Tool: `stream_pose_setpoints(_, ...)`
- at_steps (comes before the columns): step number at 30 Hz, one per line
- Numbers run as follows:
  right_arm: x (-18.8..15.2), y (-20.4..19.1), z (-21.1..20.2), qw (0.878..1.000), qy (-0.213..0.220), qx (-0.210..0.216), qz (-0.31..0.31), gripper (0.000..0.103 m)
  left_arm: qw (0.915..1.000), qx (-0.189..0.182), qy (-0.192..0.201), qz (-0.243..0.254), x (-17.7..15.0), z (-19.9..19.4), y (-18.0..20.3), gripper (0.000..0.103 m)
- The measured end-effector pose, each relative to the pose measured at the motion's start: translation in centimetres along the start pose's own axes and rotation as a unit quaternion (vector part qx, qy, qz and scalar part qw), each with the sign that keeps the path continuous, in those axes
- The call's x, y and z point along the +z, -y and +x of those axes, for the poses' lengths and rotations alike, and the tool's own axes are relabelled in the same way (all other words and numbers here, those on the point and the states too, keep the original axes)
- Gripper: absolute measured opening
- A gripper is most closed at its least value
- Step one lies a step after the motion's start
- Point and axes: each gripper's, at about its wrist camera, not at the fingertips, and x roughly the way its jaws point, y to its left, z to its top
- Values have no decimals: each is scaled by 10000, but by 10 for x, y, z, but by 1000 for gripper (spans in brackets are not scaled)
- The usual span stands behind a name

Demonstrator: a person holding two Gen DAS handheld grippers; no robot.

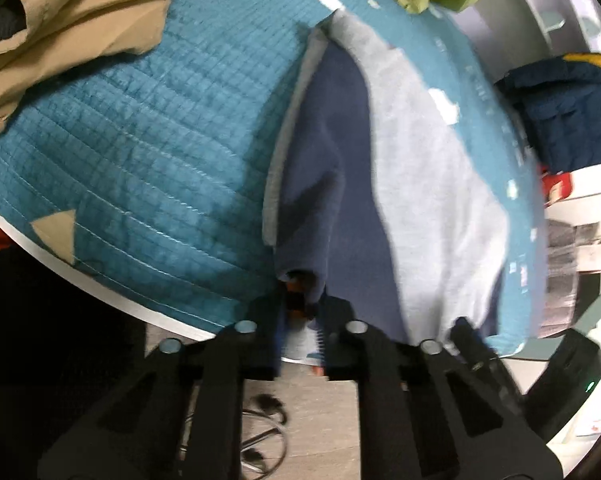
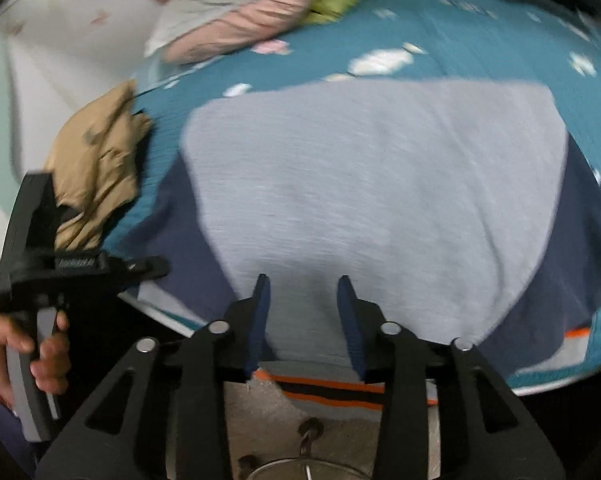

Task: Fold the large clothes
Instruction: 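Fold the jacket hem toward the collar with both grippers and release, then grasp the folded jacket's striped hem edge with both grippers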

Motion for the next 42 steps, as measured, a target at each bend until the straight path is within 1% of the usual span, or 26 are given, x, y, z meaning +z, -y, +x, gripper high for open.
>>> stream_pose_setpoints(1,1,-8,2,9999,4,62,-80,38,10000,-44,24,48,0,-2,2,9)
stream_pose_setpoints(5,-2,-36,6,9982,12,413,-437,41,9990,-407,92,168,5,-16,14,8)
stream_pose_setpoints(10,-1,-61,10,9953,72,672,-699,43,9974,-533,174,446,9,-31,35,8)
stream_pose_setpoints(12,0,-67,13,9949,84,648,-772,44,9970,-562,181,507,7,-31,48,8)
stream_pose_setpoints(15,6,-73,23,9948,86,613,-813,45,9962,-614,164,591,8,-32,58,8)
stream_pose_setpoints(20,16,-74,33,9947,226,546,-844,44,9956,-553,169,731,10,-31,74,8)
stream_pose_setpoints(21,18,-72,33,9950,304,448,-835,30,9955,-503,166,790,11,-31,79,8)
stream_pose_setpoints(22,20,-69,32,9959,338,352,-768,13,9953,-457,174,840,10,-30,82,8)
stream_pose_setpoints(23,23,-63,31,9965,357,395,-644,9,9948,-398,187,916,9,-30,88,9)
stream_pose_setpoints(25,26,-49,20,9970,504,522,-257,7,9922,-453,224,1135,7,-31,99,9)
stream_pose_setpoints(26,28,-43,14,9966,573,587,-102,7,9901,-597,242,1248,6,-34,107,13)
stream_pose_setpoints(27,29,-35,7,9953,639,711,125,7,9869,-794,266,1379,5,-39,115,22)
stream_pose_setpoints(28,30,-21,-3,9921,751,883,480,7,9839,-960,323,1475,5,-44,120,26)
stream_pose_setpoints(29,31,-12,-10,9893,833,990,681,7,9797,-1149,446,1581,4,-52,127,34)
stream_pose_setpoints(30,31,0,-20,9845,948,1133,950,7,9744,-1297,681,1704,3,-63,134,40)
stream_pose_setpoints(32,30,22,-40,9750,1167,1282,1391,7,9693,-1292,1046,1813,4,-77,145,44)
stream_pose_setpoints(33,28,36,-52,9688,1327,1325,1623,7,9689,-1205,1154,1827,5,-79,147,46)
stream_pose_setpoints(34,25,49,-64,9626,1463,1335,1848,7,9701,-866,1274,1877,6,-77,152,46)
stream_pose_setpoints(35,21,61,-72,9566,1561,1346,2058,7,9712,-604,1258,1933,8,-70,154,46)
stream_pose_setpoints(37,12,84,-87,9445,1734,1293,2473,7,9744,-258,1099,1946,8,-48,158,46)
stream_pose_setpoints(38,3,102,-96,9374,1832,1133,2736,7,9762,-279,953,1926,6,-36,159,46)
stream_pose_setpoints(39,-3,112,-101,9330,1887,1004,2895,7,9789,-288,714,1890,3,-16,162,46)
stream_pose_setpoints(40,-11,124,-104,9288,1915,842,3059,7,9802,-250,588,1872,0,-3,164,46)
stream_pose_setpoints(42,-23,138,-103,9261,1854,534,3243,7,9812,-203,214,1906,-11,32,171,46)
